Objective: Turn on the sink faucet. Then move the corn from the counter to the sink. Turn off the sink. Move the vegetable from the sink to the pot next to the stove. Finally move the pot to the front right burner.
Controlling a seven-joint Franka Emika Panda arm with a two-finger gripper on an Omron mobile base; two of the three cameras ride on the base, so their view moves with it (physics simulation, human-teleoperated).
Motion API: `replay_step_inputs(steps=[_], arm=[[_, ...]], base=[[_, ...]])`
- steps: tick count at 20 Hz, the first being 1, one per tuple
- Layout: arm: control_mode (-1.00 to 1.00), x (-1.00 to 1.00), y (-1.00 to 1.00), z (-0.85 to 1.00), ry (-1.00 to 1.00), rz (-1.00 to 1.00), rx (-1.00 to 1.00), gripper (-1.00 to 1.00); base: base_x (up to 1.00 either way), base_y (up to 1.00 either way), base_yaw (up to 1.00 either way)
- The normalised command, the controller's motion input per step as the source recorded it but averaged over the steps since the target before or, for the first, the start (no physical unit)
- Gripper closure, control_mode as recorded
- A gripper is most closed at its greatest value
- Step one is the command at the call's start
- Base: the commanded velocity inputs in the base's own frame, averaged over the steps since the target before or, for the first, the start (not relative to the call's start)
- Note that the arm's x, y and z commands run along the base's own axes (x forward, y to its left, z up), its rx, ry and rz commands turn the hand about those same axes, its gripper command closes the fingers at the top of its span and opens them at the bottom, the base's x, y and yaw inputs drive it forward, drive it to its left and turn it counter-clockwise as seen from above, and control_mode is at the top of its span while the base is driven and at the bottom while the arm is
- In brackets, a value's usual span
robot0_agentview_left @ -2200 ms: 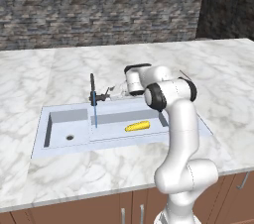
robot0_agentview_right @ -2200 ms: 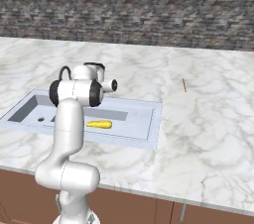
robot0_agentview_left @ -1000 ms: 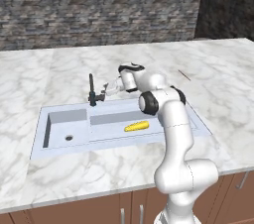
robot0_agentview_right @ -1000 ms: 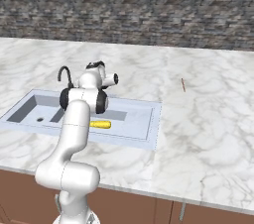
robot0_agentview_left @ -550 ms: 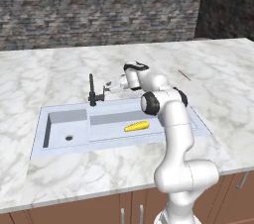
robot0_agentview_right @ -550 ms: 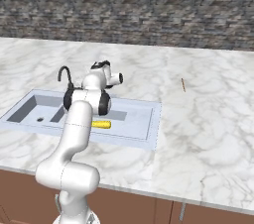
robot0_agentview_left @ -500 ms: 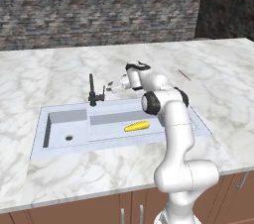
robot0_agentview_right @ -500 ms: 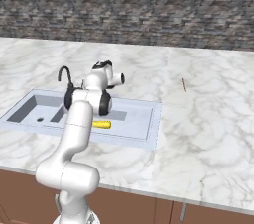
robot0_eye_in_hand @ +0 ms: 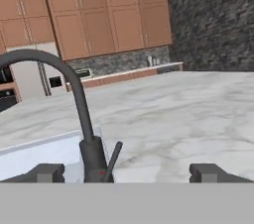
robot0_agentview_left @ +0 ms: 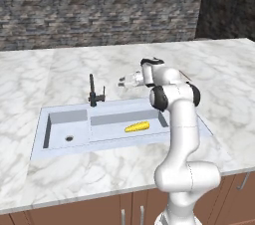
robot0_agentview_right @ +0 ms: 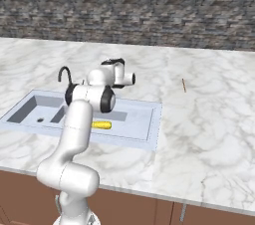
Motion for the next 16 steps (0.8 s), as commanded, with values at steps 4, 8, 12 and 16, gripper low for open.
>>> replay_step_inputs(steps=[4, 8, 12, 16], arm=[[-1.0, -0.21, -0.03, 0.84, 0.05, -0.17, 0.0, -1.0], [-1.0, -0.17, 0.0, 0.83, 0.1, -0.17, 0.0, -1.0], [-1.0, -0.11, 0.0, 0.89, 0.18, -0.19, 0.0, -1.0], [-1.0, -0.01, -0.02, 0.91, 0.28, -0.2, 0.0, -1.0]], base=[[0.0, 0.0, 0.0], [0.0, 0.0, 0.0], [0.0, 0.0, 0.0], [0.0, 0.0, 0.0]])
